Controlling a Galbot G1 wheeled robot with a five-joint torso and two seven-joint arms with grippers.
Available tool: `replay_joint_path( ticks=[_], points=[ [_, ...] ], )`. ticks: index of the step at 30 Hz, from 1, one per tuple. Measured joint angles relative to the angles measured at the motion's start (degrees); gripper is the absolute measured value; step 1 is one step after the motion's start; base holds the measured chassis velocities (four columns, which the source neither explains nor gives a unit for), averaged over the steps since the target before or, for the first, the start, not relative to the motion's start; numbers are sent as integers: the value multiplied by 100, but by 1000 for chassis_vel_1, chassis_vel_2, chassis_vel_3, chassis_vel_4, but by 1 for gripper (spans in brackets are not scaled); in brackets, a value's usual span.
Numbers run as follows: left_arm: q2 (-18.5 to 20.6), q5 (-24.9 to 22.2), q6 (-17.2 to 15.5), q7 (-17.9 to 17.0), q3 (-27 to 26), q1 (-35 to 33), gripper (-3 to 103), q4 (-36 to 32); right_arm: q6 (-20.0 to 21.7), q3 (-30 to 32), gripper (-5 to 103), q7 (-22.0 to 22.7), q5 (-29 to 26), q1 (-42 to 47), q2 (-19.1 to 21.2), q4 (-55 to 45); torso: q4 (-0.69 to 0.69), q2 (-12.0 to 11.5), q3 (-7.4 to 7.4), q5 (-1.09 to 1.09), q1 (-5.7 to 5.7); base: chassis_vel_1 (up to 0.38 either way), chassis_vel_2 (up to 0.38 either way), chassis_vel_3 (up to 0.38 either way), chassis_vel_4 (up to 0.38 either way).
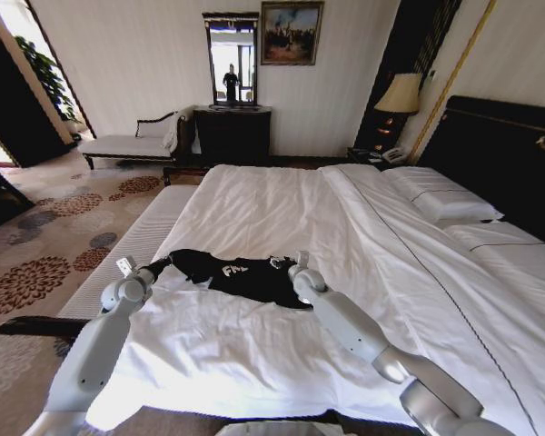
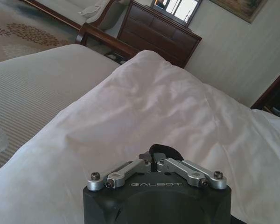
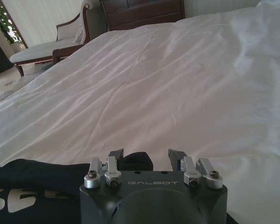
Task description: Fold the clothes on the bed.
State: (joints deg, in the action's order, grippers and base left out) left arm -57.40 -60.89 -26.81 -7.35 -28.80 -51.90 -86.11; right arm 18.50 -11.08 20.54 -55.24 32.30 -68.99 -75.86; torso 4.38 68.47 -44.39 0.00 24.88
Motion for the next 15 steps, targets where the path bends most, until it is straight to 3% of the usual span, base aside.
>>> replay_joint_path(
  ticks=[2, 4, 8, 10, 13, 15],
  points=[
    [-1, 13, 0, 1, 5, 9, 0, 23, -2, 3, 44, -55, 0, 25, 13, -27, 0, 0, 0, 0, 0, 0, 0, 0, 0],
    [-3, 15, 0, 1, 5, 13, 0, 29, -2, 2, 44, -84, 3, 34, 18, -31, 0, 0, 0, 0, 0, 0, 0, 0, 0],
    [-13, 17, 0, 2, 5, 20, 0, 38, -5, -9, 21, -230, 39, 59, 25, -37, 0, 0, 0, 0, 0, 0, 0, 0, 0],
    [-18, 17, 0, 2, 5, 24, 0, 41, -5, -16, 21, -247, 53, 60, 18, -37, 0, 0, 0, 0, 0, 0, 0, 0, 0],
    [-45, 18, 0, 2, 5, 37, 0, 39, -5, -38, 5, -286, 81, 62, -7, -35, -1, 0, 0, 0, 0, 0, 0, 0, 0],
    [-50, 16, 0, 1, 5, 37, 0, 32, -6, -38, 2, -318, 95, 66, 0, -37, -2, 0, 0, 0, 0, 0, 0, 0, 0]
  ],
)
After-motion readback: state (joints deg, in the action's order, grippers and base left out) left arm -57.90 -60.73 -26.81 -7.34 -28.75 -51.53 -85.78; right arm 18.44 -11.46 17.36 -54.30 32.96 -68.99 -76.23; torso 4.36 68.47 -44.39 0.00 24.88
